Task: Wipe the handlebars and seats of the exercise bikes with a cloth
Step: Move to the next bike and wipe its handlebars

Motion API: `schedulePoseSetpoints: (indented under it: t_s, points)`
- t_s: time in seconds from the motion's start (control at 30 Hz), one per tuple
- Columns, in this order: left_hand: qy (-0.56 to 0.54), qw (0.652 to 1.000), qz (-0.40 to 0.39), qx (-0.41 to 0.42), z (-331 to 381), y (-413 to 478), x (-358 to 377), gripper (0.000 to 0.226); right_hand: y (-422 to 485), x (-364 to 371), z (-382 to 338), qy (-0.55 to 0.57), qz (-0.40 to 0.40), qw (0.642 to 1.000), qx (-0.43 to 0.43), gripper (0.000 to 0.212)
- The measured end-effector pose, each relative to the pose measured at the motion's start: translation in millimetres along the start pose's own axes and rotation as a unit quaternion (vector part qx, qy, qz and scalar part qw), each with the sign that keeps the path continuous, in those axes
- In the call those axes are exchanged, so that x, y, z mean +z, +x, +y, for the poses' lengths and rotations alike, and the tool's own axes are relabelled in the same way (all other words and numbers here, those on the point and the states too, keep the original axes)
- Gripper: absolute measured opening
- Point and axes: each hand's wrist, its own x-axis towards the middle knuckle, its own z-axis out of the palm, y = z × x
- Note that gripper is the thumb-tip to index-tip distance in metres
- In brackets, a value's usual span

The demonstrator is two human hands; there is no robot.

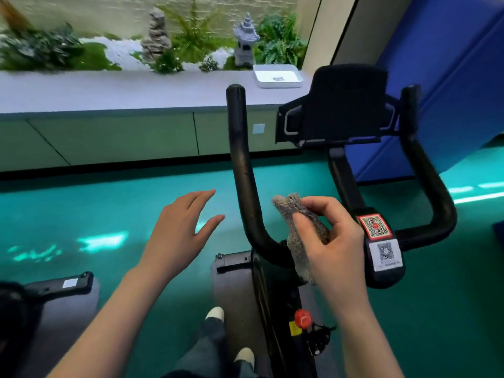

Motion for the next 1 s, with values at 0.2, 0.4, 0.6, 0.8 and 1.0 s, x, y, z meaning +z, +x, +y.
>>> schedulePoseSetpoints:
  t_s: [0.2,0.4,0.6,0.8,1.0]
  points:
    - [-0.063,0.997,0.039,0.021,-3.6,71.8,-13.0,0.053,65.7,34.3,-19.7,-0.005,-0.006,0.999,-0.044,0.015]
    - [-0.214,0.975,0.063,0.018,4.7,138.6,-21.4,0.055,134.3,71.8,-40.3,-0.047,0.004,0.993,-0.107,0.016]
    - [-0.391,0.918,0.07,-0.015,13.4,161.5,-21.1,0.041,196.7,101.0,-52.4,-0.129,-0.006,0.981,-0.145,0.016]
    - [-0.449,0.891,0.051,-0.045,13.2,162.0,-18.0,0.044,238.8,107.8,-57.4,-0.274,-0.144,0.941,-0.136,0.013]
    - [-0.474,0.878,0.045,-0.045,13.1,156.0,-18.3,0.048,228.5,98.0,-57.1,-0.275,-0.109,0.949,-0.11,0.008]
